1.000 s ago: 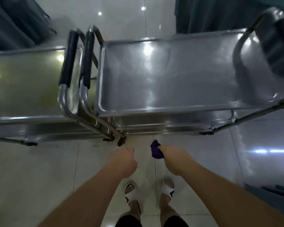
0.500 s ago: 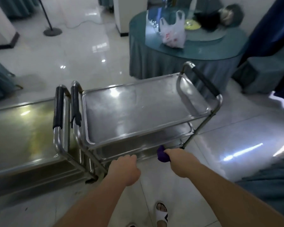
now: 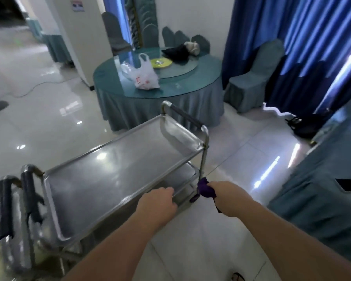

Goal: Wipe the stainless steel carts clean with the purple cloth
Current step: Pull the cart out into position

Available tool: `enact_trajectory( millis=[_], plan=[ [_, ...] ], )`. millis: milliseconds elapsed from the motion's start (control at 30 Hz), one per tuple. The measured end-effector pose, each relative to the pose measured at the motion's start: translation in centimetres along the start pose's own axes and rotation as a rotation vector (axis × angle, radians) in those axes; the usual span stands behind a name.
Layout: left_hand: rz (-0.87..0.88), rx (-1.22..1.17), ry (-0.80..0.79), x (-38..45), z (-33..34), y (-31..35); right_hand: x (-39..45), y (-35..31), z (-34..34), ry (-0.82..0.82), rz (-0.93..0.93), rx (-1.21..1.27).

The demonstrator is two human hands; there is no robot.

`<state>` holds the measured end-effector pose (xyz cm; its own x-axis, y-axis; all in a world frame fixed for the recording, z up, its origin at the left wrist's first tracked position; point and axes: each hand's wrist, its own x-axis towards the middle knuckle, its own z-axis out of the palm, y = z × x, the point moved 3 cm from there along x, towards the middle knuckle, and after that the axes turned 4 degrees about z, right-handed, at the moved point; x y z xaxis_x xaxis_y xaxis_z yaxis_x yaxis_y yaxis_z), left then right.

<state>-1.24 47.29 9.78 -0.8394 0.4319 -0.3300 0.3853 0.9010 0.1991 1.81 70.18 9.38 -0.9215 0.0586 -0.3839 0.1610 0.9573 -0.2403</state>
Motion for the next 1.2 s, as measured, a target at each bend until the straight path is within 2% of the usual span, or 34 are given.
enact_trajectory(
  millis=[200, 367, 533, 800, 1033, 1200],
  plan=[
    [0.124, 0.036, -0.042, 11.1, -1.3, 13.7, 1.0, 15.0, -5.5, 0.051, 0.191, 0.093],
    [0.195, 0.056, -0.073, 19.3, -1.6, 25.0, 2.1, 27.4, -9.5, 0.101, 0.25, 0.076],
    [0.237, 0.067, -0.07, 25.8, -2.3, 32.1, 5.1, 35.6, -12.4, 0.094, 0.329, 0.055],
    [0.248, 0.152, -0.11, 38.5, -4.3, 34.3, 16.0, 40.6, -14.7, -0.006, 0.324, 0.016],
    [0.292, 0.189, -0.112, 51.8, -8.3, 31.5, 27.5, 41.9, -20.3, -0.061, 0.358, -0.031],
    [0.28, 0.159, -0.091, 60.1, -12.4, 28.6, 35.7, 41.2, -25.6, -0.024, 0.36, -0.018]
  ],
)
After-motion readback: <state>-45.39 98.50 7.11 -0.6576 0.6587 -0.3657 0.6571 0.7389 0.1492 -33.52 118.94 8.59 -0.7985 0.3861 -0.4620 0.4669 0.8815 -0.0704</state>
